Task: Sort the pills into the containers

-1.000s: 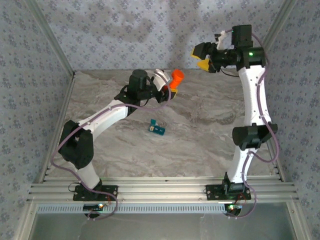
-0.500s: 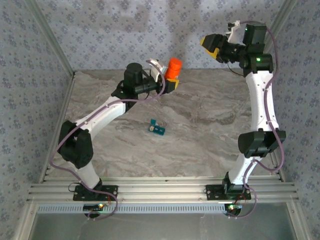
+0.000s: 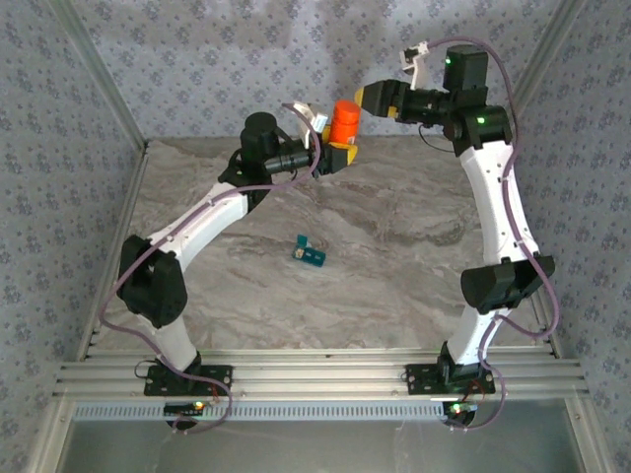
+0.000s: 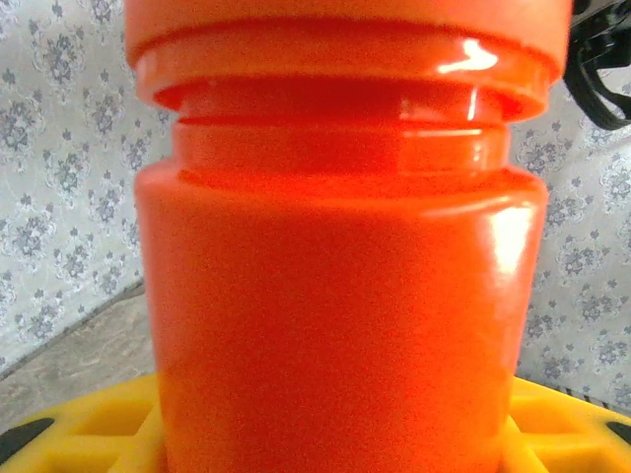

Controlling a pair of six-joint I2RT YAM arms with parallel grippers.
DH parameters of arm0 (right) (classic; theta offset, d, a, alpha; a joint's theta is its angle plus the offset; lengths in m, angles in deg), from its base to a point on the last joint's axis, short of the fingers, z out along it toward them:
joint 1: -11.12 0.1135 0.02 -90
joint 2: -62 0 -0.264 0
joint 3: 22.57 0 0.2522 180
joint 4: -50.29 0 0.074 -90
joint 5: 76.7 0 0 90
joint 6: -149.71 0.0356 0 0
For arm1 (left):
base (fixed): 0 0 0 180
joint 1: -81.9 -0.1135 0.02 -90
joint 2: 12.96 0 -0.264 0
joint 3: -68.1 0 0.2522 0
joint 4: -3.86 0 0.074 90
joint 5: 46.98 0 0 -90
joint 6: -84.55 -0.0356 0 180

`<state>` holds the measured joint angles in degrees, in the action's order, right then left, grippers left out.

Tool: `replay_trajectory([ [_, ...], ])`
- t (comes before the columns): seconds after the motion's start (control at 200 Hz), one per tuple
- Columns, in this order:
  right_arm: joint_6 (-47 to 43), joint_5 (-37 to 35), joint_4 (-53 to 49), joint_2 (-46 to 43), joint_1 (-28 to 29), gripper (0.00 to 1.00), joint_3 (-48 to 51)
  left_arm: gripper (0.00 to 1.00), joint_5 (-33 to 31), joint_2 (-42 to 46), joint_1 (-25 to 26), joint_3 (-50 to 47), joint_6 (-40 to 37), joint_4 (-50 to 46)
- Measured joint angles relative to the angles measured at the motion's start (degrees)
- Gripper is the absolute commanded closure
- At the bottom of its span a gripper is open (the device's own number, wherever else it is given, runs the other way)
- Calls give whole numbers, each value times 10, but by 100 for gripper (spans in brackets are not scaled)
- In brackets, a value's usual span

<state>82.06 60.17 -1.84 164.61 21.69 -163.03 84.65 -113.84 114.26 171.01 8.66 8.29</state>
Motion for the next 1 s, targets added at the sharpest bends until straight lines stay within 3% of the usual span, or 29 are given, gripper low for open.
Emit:
replay_trajectory([
  [0.6,-51,-25,-44,20,47,21,-83,100,27,-6,-1,4,10,0],
  [0.999,-74,-41,-95,42,53,22,-86,100,30,-6,-1,10,10,-4],
])
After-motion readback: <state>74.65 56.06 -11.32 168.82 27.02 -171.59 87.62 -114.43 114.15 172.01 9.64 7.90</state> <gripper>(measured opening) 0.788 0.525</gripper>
